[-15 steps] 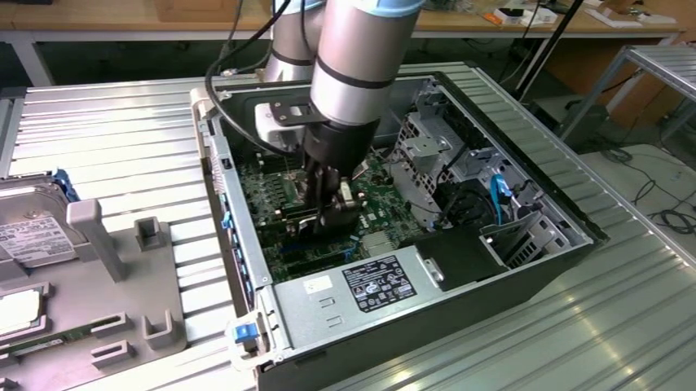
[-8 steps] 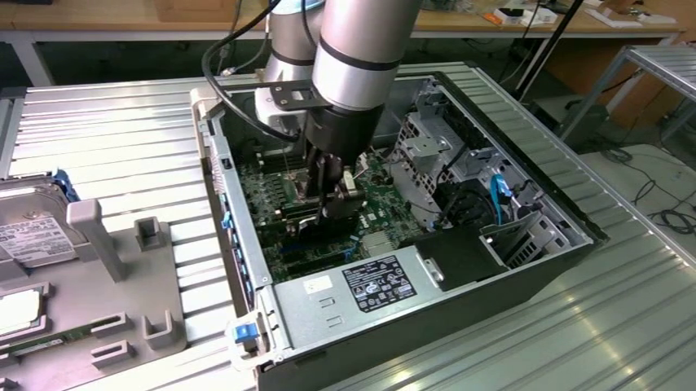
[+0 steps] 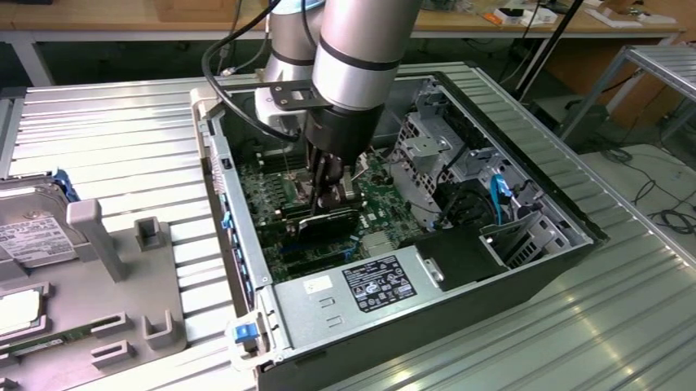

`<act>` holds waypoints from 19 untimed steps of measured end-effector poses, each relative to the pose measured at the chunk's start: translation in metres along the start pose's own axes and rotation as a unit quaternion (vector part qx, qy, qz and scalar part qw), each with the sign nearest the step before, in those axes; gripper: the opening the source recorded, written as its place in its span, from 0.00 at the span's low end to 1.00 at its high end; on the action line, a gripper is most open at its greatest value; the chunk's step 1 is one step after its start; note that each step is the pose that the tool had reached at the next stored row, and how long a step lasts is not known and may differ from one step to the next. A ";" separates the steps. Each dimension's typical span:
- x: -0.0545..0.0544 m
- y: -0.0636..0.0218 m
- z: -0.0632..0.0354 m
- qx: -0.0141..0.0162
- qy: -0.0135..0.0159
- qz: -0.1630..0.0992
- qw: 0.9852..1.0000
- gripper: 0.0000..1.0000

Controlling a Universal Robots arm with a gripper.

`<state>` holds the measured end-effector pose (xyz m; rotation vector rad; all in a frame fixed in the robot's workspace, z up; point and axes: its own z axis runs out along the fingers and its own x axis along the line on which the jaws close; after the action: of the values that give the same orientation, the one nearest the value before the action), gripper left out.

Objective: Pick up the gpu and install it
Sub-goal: 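Insert the gpu into the slot, then press down on the gpu until it lock into place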

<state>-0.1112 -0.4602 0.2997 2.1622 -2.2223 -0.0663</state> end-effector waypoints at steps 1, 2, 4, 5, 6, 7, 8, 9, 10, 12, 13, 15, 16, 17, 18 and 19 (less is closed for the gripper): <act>0.000 0.0000 0.0000 0.000 0.000 0.000 1.000 0.20; 0.000 0.0000 0.0000 0.000 0.000 0.000 1.000 0.14; 0.000 0.0000 0.0000 0.000 0.000 0.000 1.000 0.11; 0.000 0.0000 0.0000 0.000 0.000 0.000 1.000 0.11; 0.000 0.0000 0.0000 0.000 0.000 0.000 1.000 0.11; 0.000 0.0000 0.0000 0.000 0.000 0.000 1.000 0.11; 0.000 0.0000 0.0000 0.000 0.000 0.000 1.000 0.11; 0.000 0.0000 0.0000 0.000 0.000 0.000 1.000 0.11; 0.000 0.0000 0.0000 0.000 0.000 0.000 1.000 0.11; 0.000 0.0000 0.0000 0.000 0.000 0.000 1.000 0.11; 0.000 0.0000 0.0000 0.000 0.000 0.000 1.000 0.11; 0.000 0.0000 0.0000 0.000 0.000 0.000 1.000 0.11; 0.000 0.0000 0.0000 0.000 0.000 0.000 1.000 0.11; 0.000 0.0000 0.0000 0.000 0.000 0.000 1.000 0.11; 0.000 0.0000 0.0000 0.000 0.000 0.000 1.000 0.11; 0.000 0.0000 0.0000 0.000 0.000 0.000 1.000 0.11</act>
<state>-0.1112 -0.4602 0.2997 2.1623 -2.2223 -0.0664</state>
